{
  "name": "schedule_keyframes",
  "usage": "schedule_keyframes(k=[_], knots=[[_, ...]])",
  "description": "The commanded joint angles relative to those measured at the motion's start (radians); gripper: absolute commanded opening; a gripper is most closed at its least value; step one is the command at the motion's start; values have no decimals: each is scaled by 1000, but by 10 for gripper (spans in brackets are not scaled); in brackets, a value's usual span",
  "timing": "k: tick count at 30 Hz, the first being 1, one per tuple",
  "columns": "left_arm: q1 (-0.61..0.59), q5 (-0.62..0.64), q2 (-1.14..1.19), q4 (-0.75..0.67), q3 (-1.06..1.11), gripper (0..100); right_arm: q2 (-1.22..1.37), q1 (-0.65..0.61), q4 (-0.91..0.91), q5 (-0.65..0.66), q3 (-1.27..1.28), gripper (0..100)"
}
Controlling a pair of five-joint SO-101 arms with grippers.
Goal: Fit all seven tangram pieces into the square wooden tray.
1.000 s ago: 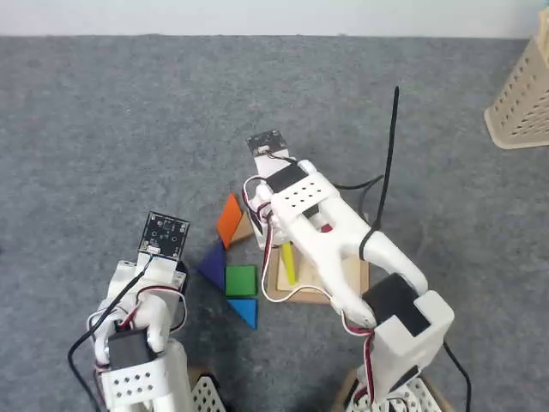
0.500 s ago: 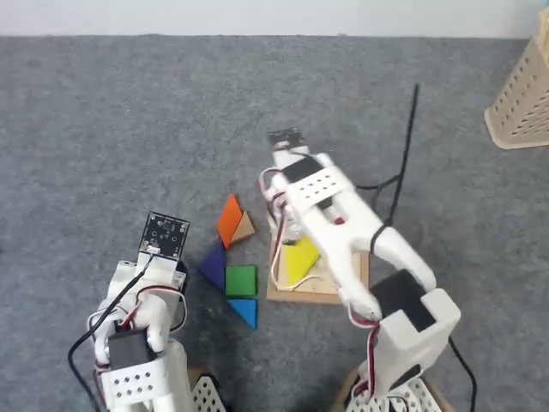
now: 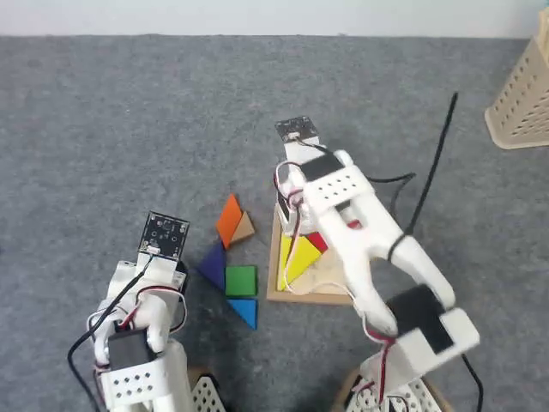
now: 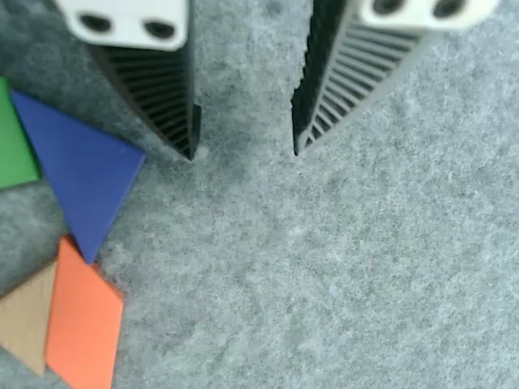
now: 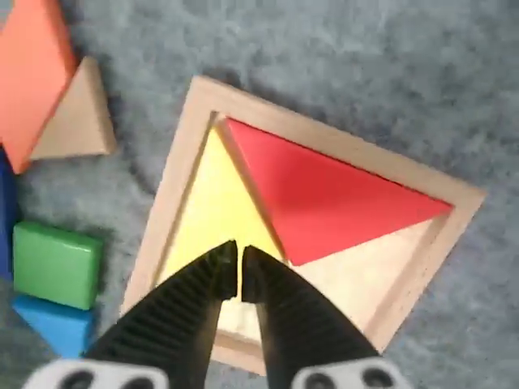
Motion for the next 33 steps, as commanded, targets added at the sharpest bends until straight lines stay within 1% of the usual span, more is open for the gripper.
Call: schedule_keyframes(k=[1, 4, 6, 12, 19, 25, 27, 29, 31, 33], knots=[[-6, -8, -20, 3, -7, 175, -94, 4, -102, 101, 86, 6], [-6, -8, -20, 3, -7, 175, -81, 1, -183, 215, 155, 6], [-6, -8, -20, 3, -7, 175, -70, 5, -222, 256, 178, 6], [-6, -8, -20, 5, -7, 175, -5, -12, -265, 261, 178, 6], [-6, -8, -20, 5, -7, 175, 136, -16, -251, 262, 68, 6], [-6, -6, -20, 5, -7, 175, 143, -18, -205, 255, -5, 6], [-6, -6, -20, 3, -7, 175, 130, -18, -163, 253, -35, 6], [-6, -6, -20, -2, -7, 175, 79, -10, -124, 245, -52, 6], [-6, -6, -20, -11, -7, 175, -12, -4, -77, 206, -55, 6], [-11, -8, -20, -78, -7, 175, -134, 33, 25, 190, -48, 6]])
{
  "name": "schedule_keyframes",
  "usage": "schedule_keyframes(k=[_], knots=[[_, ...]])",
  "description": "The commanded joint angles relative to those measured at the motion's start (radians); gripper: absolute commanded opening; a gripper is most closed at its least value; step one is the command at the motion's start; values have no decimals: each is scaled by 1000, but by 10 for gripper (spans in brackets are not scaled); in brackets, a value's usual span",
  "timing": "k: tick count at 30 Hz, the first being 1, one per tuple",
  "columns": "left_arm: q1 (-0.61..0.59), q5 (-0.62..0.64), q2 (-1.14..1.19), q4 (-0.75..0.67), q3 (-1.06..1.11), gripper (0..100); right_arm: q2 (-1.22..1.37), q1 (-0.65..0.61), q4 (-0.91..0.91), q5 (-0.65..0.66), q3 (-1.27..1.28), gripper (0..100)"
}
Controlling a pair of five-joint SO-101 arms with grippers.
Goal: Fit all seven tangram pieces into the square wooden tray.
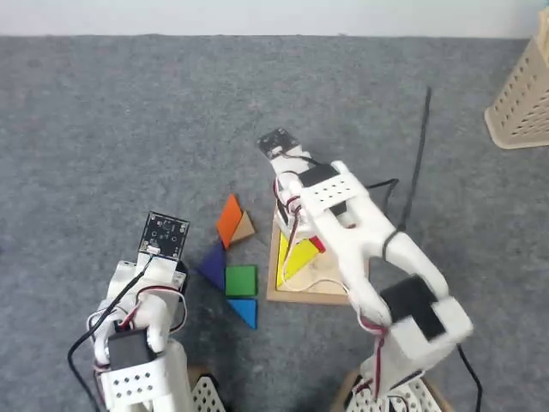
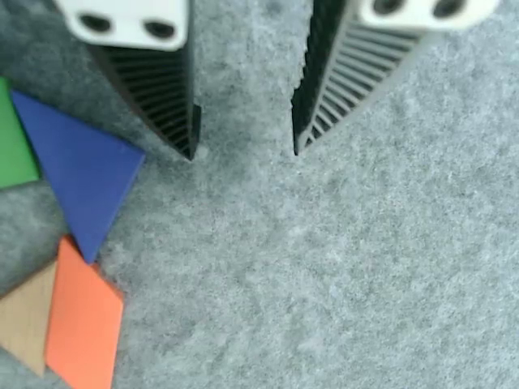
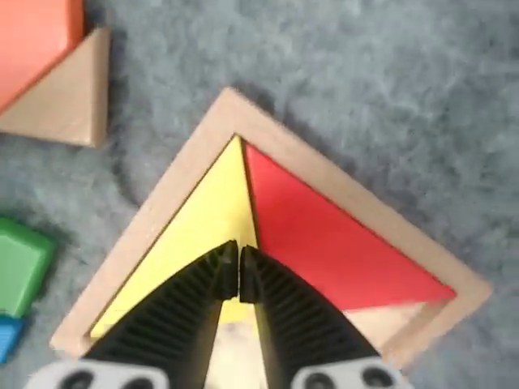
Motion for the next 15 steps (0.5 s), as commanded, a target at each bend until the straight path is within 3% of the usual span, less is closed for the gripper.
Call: schedule_keyframes(k=[1, 4, 8, 15], knots=[[-14, -8, -20, -114, -7, 175, -268, 61, 162, -28, -43, 6], [-48, -18, -20, -144, -13, 176, -469, 171, 234, 38, 32, 6], [-60, -141, -20, -104, -59, 176, -694, 372, 229, 160, 253, 6], [-35, -192, 83, 40, -381, 176, -961, 680, 70, 353, 746, 6]])
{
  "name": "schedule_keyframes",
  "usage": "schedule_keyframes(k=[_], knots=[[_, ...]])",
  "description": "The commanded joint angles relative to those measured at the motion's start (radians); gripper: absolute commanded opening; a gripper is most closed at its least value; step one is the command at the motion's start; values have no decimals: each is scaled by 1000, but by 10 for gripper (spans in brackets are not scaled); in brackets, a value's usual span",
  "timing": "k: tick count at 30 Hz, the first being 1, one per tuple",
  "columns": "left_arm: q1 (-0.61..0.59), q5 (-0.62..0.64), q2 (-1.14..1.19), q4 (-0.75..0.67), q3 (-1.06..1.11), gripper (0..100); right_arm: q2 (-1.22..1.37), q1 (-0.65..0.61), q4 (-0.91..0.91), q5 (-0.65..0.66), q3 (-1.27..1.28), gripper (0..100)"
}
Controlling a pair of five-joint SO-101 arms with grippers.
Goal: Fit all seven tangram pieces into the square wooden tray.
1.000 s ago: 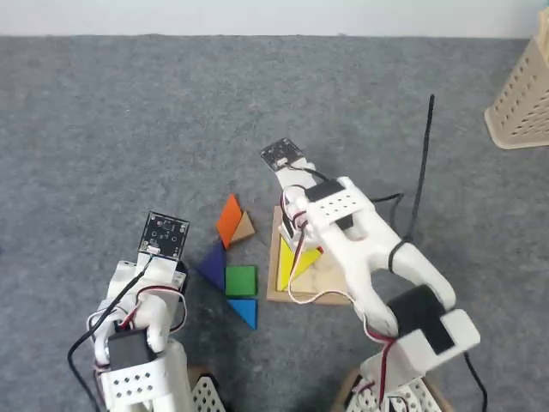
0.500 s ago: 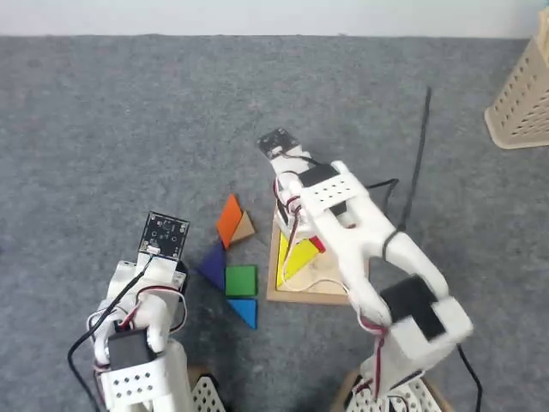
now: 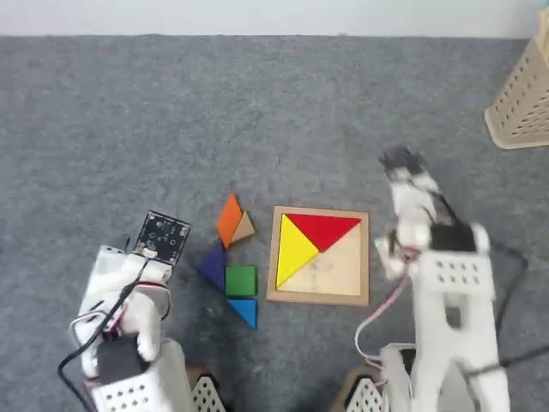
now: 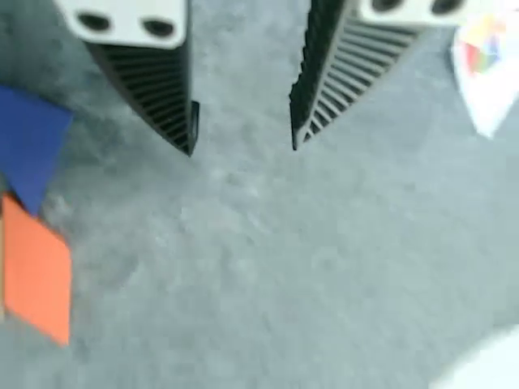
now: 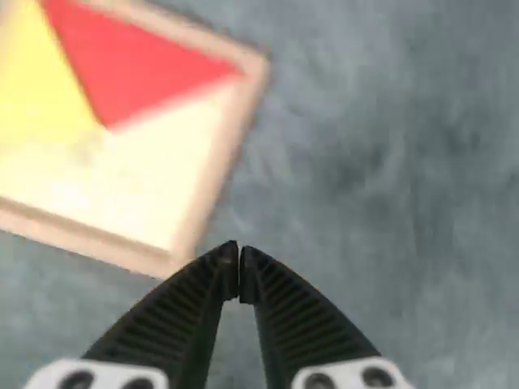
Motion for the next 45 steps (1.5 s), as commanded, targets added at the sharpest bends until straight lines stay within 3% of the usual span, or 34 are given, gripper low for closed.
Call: schedule_keyframes(k=[1, 5, 9, 21, 33, 45], knots=[[38, -17, 150, 115, -278, 176, -140, 148, -96, 103, 207, 6], [144, -11, 522, 265, -555, 177, -200, 274, -170, 158, 336, 6], [226, 104, 862, 281, -769, 177, -206, 312, -223, 187, 417, 6], [393, 285, 1445, -103, -839, 178, -213, 320, -308, 206, 499, 6], [430, 307, 1718, -261, -921, 178, -213, 318, -309, 206, 500, 6], [437, 259, 1915, -190, -1040, 178, -213, 318, -312, 207, 509, 6]])
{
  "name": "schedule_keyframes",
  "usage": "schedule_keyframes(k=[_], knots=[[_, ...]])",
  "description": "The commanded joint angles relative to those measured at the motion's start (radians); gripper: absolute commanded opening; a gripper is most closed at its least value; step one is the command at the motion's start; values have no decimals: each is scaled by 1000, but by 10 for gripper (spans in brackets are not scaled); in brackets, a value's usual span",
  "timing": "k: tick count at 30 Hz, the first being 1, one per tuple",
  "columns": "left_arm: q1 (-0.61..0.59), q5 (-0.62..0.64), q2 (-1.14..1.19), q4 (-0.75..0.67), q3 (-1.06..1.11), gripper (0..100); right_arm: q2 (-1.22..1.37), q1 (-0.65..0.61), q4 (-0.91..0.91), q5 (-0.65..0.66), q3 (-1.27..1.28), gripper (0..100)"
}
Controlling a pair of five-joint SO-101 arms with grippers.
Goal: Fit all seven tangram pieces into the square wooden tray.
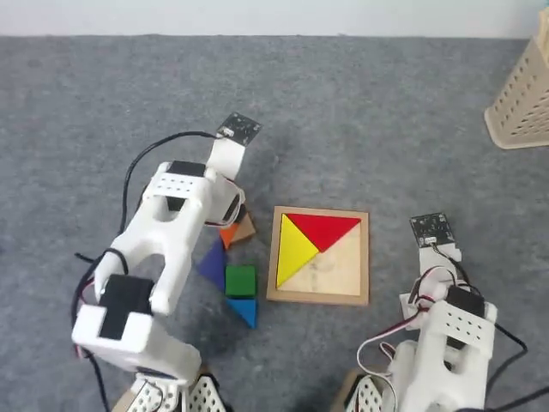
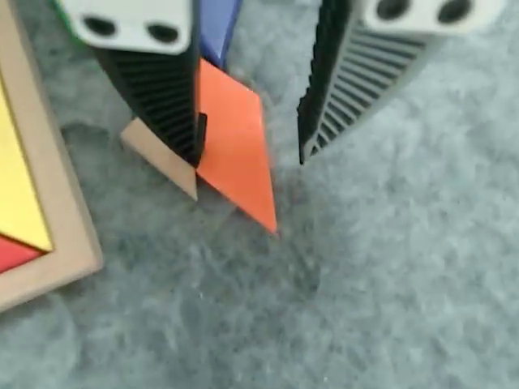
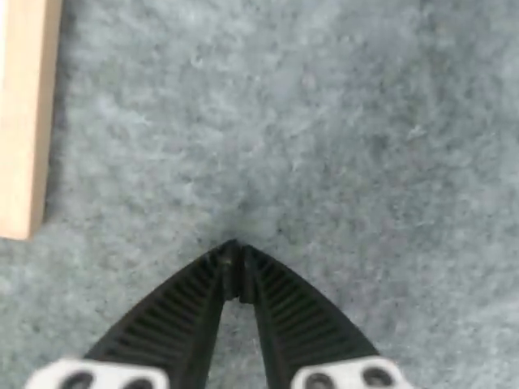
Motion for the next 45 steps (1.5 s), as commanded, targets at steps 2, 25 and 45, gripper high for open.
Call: schedule_keyframes(k=[2, 25, 45], knots=[[3, -49, 18, 29, -38, 178, -24, 10, -22, 18, -6, 6], [-14, -29, 60, 164, -203, 105, -24, 10, -22, 18, -3, 6], [545, 192, -259, 229, -147, 130, -24, 10, -22, 18, -3, 6]])
